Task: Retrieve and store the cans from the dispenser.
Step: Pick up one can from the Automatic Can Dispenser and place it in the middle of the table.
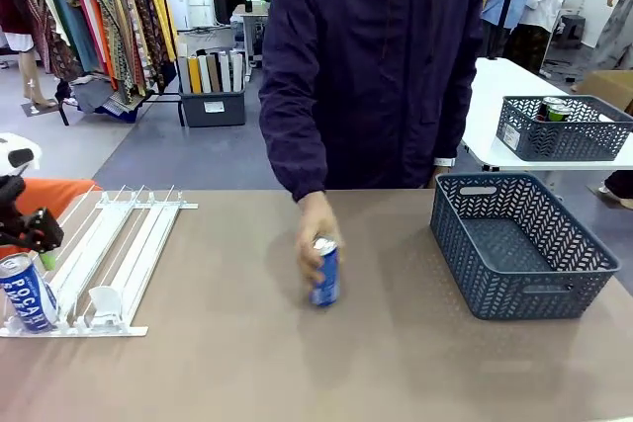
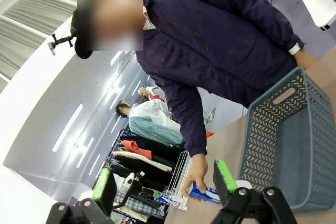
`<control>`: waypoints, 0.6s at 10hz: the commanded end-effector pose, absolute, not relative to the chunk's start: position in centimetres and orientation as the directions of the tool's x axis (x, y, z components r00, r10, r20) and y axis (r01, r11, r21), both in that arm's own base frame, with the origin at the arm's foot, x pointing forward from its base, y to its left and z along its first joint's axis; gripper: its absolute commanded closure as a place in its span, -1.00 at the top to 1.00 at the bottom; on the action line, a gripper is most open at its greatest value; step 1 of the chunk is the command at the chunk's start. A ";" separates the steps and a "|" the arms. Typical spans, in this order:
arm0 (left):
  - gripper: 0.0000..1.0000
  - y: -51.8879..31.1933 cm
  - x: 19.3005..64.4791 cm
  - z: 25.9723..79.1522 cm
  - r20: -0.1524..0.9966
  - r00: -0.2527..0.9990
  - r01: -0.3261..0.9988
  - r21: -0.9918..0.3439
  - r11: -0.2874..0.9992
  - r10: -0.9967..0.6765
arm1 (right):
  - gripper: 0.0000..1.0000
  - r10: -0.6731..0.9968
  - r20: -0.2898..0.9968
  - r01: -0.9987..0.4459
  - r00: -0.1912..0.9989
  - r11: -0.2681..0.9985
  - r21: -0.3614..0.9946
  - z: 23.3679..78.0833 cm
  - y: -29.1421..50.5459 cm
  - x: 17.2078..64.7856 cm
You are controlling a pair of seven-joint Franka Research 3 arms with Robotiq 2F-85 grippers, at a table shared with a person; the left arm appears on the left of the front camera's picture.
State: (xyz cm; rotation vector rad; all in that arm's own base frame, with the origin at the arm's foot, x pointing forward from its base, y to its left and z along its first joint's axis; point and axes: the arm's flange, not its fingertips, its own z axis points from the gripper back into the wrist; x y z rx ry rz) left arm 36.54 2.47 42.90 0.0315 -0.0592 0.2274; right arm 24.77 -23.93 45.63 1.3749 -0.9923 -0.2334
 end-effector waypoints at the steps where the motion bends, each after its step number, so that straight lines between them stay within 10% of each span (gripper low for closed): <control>1: 1.00 2.6 37.7 42.2 0.052 0.962 -0.272 0.080 0.959 0.268 | 1.00 -0.683 0.439 -0.402 0.584 0.226 0.887 46.2 -23.8 25.0; 6: 1.00 3.3 38.1 40.9 0.022 0.956 -0.294 0.043 0.955 0.294 | 1.00 -0.683 0.439 -0.402 0.584 0.226 0.887 46.2 -23.8 25.0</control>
